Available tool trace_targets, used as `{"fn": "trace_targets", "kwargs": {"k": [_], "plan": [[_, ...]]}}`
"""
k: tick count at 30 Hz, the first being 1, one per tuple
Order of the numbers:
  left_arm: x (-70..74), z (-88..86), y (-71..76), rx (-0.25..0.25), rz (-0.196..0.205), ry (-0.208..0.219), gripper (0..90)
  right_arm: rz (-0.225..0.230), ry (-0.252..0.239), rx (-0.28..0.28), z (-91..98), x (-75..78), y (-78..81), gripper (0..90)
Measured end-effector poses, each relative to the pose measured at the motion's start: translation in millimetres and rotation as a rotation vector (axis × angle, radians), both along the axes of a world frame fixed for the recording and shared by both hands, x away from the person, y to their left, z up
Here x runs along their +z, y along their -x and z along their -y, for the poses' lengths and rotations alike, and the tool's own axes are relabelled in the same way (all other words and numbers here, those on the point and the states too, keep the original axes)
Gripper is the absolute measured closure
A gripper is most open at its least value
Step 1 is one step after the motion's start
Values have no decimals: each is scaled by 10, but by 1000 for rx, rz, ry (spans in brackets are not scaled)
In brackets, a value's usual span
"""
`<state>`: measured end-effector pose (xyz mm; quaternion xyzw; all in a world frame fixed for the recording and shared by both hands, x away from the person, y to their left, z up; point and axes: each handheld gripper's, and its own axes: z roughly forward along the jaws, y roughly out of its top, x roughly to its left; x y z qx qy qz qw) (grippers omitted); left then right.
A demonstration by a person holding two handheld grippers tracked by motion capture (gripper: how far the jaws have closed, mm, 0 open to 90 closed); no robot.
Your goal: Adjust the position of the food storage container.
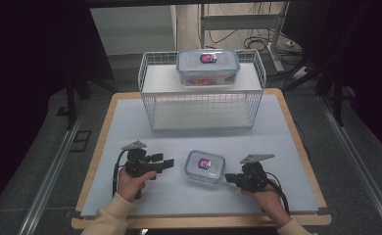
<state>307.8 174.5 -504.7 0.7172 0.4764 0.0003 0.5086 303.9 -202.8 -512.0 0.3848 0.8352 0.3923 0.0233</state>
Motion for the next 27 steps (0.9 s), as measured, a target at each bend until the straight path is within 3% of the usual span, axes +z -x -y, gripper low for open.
{"fn": "trace_targets", "kwargs": {"k": [5,9,15,27], "plan": [[-5,4,-7,-4,-4,3,325,-13,10,70,-118,-27,180,894],[-17,8,-12,-3,-7,1,324,-2,9,111,-244,-38,221,895],[-22,0,-10,-3,-8,3,324,0,18,122,-343,-72,200,895],[-26,-2,-15,-1,-10,2,324,29,37,109,-338,-66,131,895]]}}
